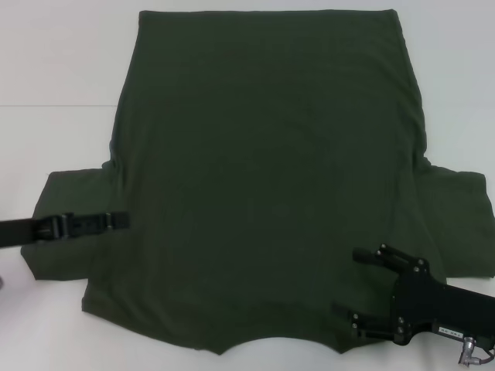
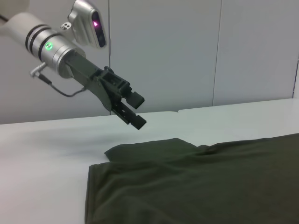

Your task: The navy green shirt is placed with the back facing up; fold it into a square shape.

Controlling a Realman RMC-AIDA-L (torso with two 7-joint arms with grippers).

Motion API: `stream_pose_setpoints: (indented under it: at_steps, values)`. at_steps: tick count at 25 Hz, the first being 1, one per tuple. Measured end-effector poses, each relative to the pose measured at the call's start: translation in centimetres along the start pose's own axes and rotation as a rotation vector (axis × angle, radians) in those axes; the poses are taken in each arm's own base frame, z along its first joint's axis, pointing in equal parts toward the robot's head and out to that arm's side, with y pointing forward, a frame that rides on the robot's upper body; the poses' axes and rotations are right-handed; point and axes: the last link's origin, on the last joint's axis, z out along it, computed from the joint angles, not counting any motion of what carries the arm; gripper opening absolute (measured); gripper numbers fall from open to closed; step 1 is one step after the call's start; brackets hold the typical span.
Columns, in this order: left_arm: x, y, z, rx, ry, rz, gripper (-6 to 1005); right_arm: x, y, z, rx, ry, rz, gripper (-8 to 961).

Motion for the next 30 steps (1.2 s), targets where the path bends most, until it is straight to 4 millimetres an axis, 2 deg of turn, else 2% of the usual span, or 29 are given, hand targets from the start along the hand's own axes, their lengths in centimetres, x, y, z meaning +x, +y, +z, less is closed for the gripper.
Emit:
stream_pose_setpoints:
  at_steps: [7, 15, 20, 30]
  values:
    - [2.1, -0.6, -2.6, 0.193, -0.095, -0.156, 830, -0.1, -0.1, 0.0, -0.002, 0.0, 0.004, 941]
    - [2.9, -2.5, -4.6, 0.361, -0.151, -0.265, 830, -0.3, -0.3, 0.2, -0.006, -0.003, -0.002, 941]
    - [2.3, -3.7, -4.7, 0.398, -0.146, -0.316, 830, -0.3, -0.3, 0.1, -0.006, -0.002, -0.003, 940]
    - [1.4, -5.6, -3.5, 0.425, -0.103, -0.369, 829, -0.4, -0.3, 0.2, -0.008, -0.008, -0.004, 940]
